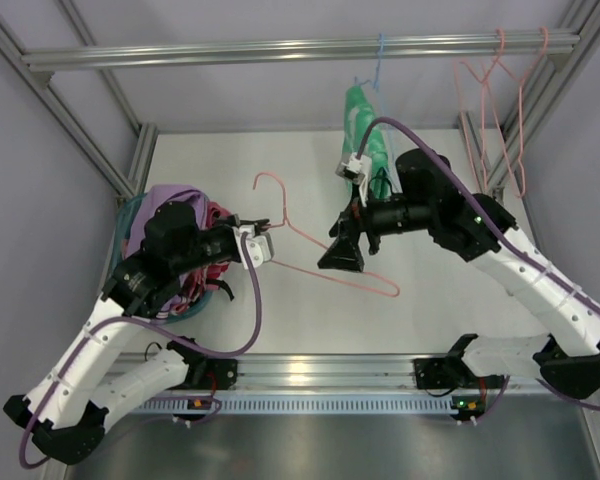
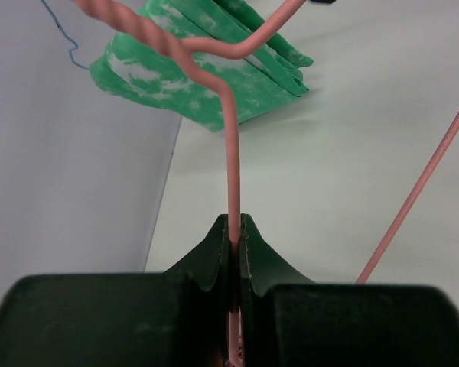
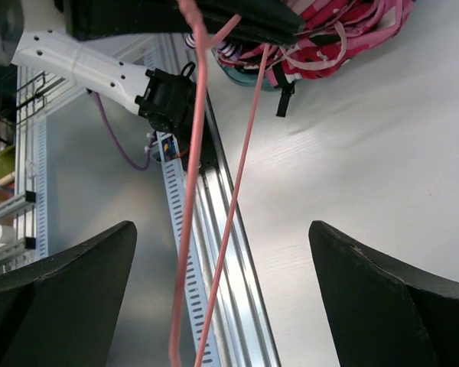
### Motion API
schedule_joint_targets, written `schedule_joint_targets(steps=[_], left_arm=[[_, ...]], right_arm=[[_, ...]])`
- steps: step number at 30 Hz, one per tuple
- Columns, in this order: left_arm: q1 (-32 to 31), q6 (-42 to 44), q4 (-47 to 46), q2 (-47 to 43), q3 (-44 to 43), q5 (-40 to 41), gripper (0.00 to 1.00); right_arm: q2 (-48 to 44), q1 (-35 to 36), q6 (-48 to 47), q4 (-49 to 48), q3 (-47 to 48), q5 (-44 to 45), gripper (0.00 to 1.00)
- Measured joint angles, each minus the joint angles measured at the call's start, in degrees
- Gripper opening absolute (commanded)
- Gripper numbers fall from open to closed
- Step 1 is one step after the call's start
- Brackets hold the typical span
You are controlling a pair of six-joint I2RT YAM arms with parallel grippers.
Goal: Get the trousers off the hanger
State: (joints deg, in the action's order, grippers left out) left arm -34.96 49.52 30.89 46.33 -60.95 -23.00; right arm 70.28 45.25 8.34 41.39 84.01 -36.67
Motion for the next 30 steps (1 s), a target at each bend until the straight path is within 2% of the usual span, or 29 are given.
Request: schedule_joint_targets(steps=[8,13,16,17,18,19,20,22,23,25,26,27,29,30], left_arm=[[0.04,-1.31,-0.04,2.32,0.00,0.07,0.00],[0.07,-1.66,-0.04,3.26,0.00,0.13,0.00],[0.24,-1.88,-0.09,3.45,0.00,0.11,0.00],[0.37,-1.90,-0.09,3.45,0.00,0.11,0.00],[0.44,-1.92,-0.11,3.45,0.00,0.11,0.00],[0.46,-1.90,-0.15,3.45,0.00,0.02,0.00],[0.48,-1.86,-0.11,3.45,0.00,0.09,0.00],[0.48,-2.08,-0.04,3.45,0.00,0.15,0.01],[0.55,-2.21,-0.04,3.45,0.00,0.20,0.08],[0.57,-2.60,-0.09,3.43,0.00,0.20,0.29],[0.63,-3.10,-0.17,3.41,0.00,0.15,0.49],[0.79,-3.32,-0.37,3.30,0.00,0.07,0.60],[1.38,-5.55,-0.79,2.89,-0.02,-0.13,0.76],[2.12,-6.67,-0.96,2.49,-0.02,-0.37,0.79]], right_arm=[[-8.94,-0.57,-4.90,3.98,-5.29,3.23,0.80],[-10.93,-1.16,-5.84,5.62,-9.03,4.35,0.70],[-11.23,-1.27,-6.10,6.21,-11.23,5.31,0.54],[-11.26,-1.27,-6.12,6.34,-11.67,5.51,0.38],[-11.30,-1.31,-6.32,6.36,-12.07,5.70,0.26],[-11.30,-1.36,-6.16,6.54,-12.17,5.73,0.04],[-11.30,-1.42,-6.29,6.45,-12.26,5.75,0.00],[-11.39,-1.66,-6.05,6.38,-12.24,5.51,0.00],[-11.41,-1.68,-6.12,6.25,-12.24,5.51,0.00],[-11.41,-1.73,-6.25,6.27,-12.15,5.35,0.00],[-11.39,-1.95,-6.19,6.54,-11.96,5.49,0.00],[-11.39,-2.25,-6.23,6.62,-11.76,5.57,0.00],[-11.39,-3.41,-6.19,6.93,-10.95,6.03,0.00],[-11.43,-4.09,-6.16,6.93,-10.58,6.25,0.00]])
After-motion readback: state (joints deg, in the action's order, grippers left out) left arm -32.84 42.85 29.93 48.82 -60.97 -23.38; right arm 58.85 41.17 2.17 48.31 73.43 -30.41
